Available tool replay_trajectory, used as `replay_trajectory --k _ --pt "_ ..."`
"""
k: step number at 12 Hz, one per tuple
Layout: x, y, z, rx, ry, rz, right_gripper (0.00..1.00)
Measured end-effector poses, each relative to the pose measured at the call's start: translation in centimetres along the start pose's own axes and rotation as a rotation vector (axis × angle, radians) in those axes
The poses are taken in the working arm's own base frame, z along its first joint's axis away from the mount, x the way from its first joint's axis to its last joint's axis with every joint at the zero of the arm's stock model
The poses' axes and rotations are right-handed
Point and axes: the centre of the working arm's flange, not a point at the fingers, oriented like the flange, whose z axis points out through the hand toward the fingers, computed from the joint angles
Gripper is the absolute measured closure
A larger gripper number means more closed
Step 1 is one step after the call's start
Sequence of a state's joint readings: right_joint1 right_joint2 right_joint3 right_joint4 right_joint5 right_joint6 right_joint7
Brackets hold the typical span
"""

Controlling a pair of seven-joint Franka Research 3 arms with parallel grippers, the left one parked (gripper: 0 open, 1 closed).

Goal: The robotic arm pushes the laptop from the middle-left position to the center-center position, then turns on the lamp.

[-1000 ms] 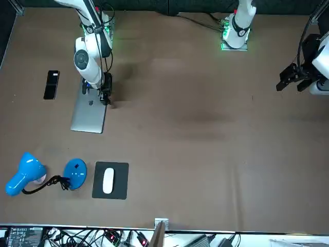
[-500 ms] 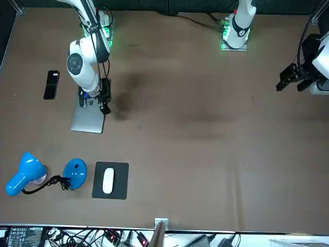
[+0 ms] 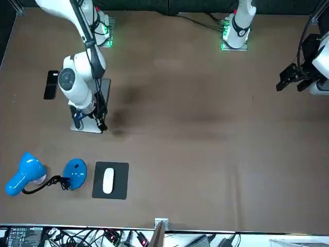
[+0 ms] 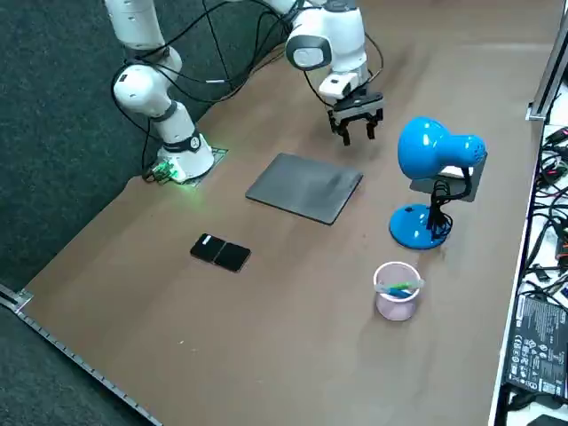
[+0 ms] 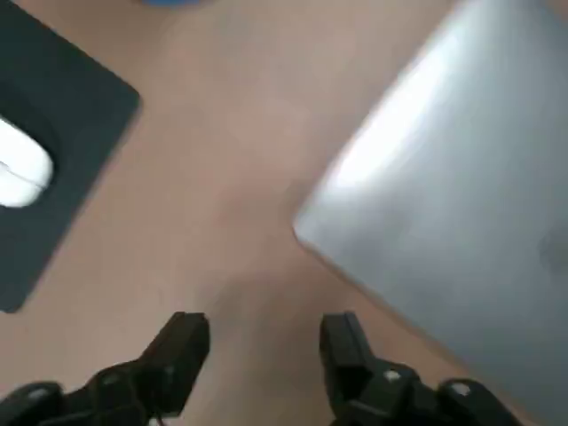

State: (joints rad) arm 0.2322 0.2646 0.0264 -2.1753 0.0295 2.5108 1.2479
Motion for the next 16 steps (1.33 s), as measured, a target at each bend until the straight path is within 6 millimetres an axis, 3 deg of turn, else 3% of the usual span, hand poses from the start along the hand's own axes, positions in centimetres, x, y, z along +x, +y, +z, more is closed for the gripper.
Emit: replay_trajectory --k 1,4,7,8,10,16 --pt "1.2 -0.6 -0.3 0.003 0.035 -0.059 0.21" --pt "5.2 -2.6 0.2 -0.035 0.171 -0.261 0.47" --pt "7.1 -3.8 2.0 -0.064 0.192 -0.398 0.85" --pt "7.9 -4.2 2.6 -0.069 0.192 -0.439 0.85" --pt "9.8 -4.9 3.5 -0.073 0.195 -0.493 0.98" --pt "15.5 -5.0 4.2 -0.076 0.211 -0.563 0.98"
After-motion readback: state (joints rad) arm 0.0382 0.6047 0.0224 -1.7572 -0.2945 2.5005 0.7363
